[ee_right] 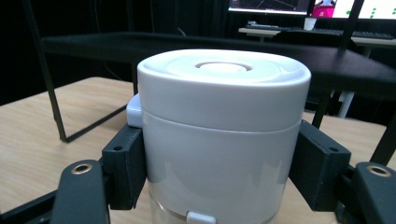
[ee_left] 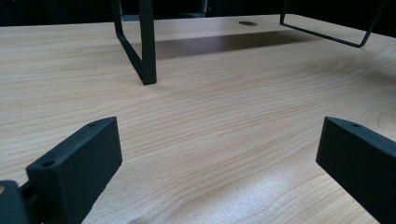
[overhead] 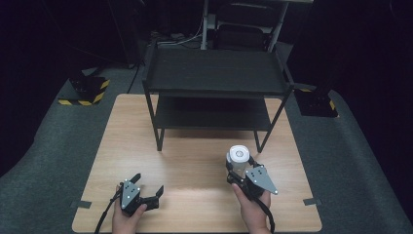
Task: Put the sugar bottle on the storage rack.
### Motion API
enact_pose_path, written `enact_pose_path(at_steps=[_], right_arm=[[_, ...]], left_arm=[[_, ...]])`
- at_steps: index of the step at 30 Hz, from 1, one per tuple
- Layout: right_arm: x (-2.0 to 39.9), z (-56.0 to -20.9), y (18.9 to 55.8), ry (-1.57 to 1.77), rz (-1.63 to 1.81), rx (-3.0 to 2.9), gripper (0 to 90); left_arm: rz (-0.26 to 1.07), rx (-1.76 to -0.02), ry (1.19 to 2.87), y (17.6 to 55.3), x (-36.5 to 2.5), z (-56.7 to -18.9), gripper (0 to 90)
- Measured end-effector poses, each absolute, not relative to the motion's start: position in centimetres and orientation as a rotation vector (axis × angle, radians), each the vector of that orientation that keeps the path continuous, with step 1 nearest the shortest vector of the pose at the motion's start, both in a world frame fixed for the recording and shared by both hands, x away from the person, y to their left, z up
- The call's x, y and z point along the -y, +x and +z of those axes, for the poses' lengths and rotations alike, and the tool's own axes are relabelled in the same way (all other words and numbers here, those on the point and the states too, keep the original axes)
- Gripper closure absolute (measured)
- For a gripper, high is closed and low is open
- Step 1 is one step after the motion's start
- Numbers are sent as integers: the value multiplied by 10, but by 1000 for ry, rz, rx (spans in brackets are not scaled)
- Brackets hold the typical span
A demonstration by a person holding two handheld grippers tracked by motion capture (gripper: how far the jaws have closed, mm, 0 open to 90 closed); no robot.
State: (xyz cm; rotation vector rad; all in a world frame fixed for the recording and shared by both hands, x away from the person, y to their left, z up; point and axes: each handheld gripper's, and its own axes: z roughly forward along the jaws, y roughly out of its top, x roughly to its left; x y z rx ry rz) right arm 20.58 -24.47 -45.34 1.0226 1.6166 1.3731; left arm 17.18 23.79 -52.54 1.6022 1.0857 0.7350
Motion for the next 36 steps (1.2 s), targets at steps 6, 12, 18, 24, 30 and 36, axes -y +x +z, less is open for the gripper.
enact_pose_path(at_steps=[6, 12, 18, 24, 30, 36], right_arm=[[245, -435, 216, 1028, 1393, -1613, 299], [244, -415, 225, 1020, 1416, -1604, 299], [243, -396, 233, 1005, 1436, -1592, 299], [242, -377, 244, 997, 1455, -1577, 299], [241, -364, 256, 1003, 1451, -1571, 299], [240, -357, 270, 1020, 1434, -1560, 299]], left_arm=[[732, -1087, 1597, 172, -238, -526, 5], [731, -1087, 1596, 172, -239, -526, 5], [729, -1087, 1597, 172, -239, -526, 5], [728, -1087, 1597, 172, -239, -526, 5], [727, -1086, 1600, 172, -239, -525, 5], [724, -1086, 1600, 172, -240, -525, 5]])
